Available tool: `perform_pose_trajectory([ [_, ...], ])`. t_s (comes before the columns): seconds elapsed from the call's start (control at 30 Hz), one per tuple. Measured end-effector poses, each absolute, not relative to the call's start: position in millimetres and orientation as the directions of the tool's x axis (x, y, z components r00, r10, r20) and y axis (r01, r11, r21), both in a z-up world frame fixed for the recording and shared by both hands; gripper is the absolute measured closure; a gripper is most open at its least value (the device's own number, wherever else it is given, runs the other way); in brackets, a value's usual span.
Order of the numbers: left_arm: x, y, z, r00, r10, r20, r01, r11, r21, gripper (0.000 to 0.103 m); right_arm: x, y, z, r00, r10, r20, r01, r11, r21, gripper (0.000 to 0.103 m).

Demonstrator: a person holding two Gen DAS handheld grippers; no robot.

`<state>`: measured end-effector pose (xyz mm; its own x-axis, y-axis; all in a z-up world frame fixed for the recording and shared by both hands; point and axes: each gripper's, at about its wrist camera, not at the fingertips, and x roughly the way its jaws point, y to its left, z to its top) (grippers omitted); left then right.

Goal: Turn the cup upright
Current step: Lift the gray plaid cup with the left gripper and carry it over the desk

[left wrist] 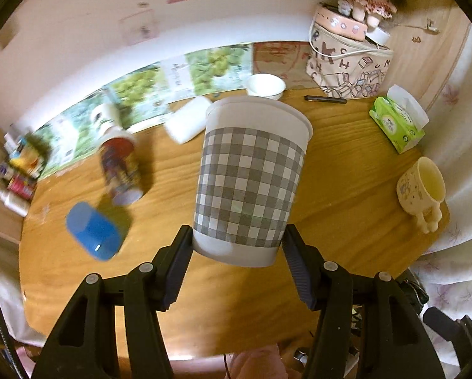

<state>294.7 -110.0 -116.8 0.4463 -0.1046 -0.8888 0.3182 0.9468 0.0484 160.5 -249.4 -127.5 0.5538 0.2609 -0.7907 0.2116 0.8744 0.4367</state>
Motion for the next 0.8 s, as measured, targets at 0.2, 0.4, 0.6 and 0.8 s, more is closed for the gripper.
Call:
perform_pose_trajectory([
  [0.2, 250.5, -69.1, -104.2, 0.491, -0.085, -0.867, 0.266, 0.962, 0.056, 0.041, 126.1, -230.3, -121.0, 0.568, 0.294, -0.769, 0.161, 0.877, 0.454, 0.019],
  [0.4, 208.5, -31.9, -96.5, 0.530, -0.062, -0.846, 0.227, 0.971, 0.071, 0.041, 100.2, -214.7, -119.9, 0.571, 0.327, -0.753, 0.137, 0.866, 0.480, 0.019],
  [0.6, 181.2, -8.8, -97.3, 0.541, -0.062, -0.839, 0.199, 0.978, 0.056, 0.041, 84.6, -204.3, -117.1, 0.576, 0.350, -0.739, 0.119, 0.858, 0.500, 0.019],
  [0.8, 164.7, 7.2, -110.3, 0.520, -0.071, -0.851, 0.167, 0.986, 0.020, 0.041, 79.4, -197.0, -115.3, 0.573, 0.350, -0.742, 0.111, 0.863, 0.492, 0.019],
])
